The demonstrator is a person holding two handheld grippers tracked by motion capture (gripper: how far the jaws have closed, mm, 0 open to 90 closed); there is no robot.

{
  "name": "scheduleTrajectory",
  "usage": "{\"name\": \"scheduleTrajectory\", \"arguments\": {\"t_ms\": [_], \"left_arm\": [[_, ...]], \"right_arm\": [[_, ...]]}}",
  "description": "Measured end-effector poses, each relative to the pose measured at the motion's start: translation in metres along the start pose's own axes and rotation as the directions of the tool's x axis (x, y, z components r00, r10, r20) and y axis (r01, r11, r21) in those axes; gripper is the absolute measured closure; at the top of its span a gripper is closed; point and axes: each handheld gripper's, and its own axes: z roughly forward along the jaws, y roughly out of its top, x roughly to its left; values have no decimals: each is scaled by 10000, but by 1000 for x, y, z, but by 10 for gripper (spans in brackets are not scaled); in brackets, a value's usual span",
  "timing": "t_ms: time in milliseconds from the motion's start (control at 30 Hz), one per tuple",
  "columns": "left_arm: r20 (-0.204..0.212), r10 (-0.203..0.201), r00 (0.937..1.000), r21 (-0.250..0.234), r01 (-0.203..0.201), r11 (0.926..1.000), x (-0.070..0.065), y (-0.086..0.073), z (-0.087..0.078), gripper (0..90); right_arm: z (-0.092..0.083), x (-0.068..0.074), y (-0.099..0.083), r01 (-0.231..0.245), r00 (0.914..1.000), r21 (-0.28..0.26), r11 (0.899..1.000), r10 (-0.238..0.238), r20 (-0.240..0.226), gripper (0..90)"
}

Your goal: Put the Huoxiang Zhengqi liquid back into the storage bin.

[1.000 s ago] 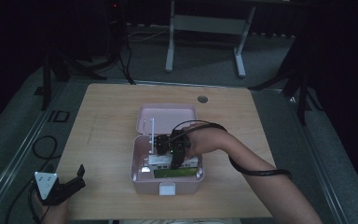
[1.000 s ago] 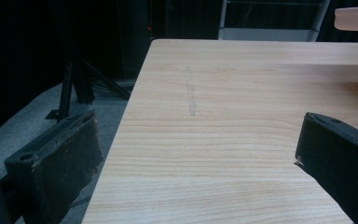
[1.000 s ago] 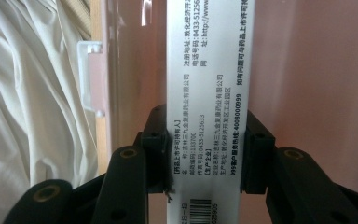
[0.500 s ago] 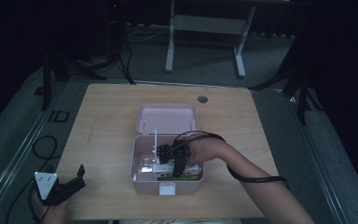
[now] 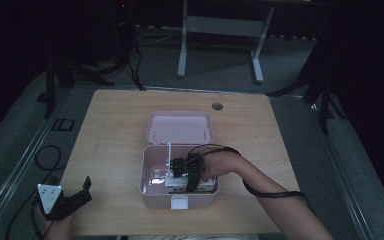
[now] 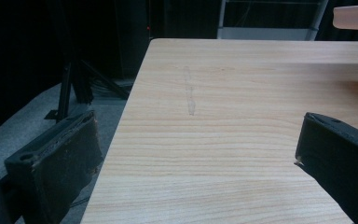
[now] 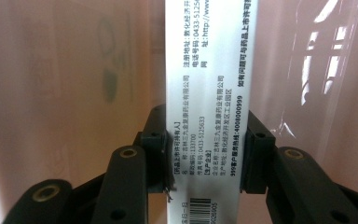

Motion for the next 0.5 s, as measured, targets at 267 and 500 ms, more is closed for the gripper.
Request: {"name": "scheduleTrajectory", "arguments": {"t_ms": [267,500], "left_arm": [[27,-4,10000,3,4,10000,0,0,0,2],[50,4,10000,15,-4,10000,0,0,0,2]], "right_arm": [[-1,3,0,132,9999,79,9999,-132,-24,540],[-11,2,-7,-56,10000,-219,9997,55,-50,481]]}}
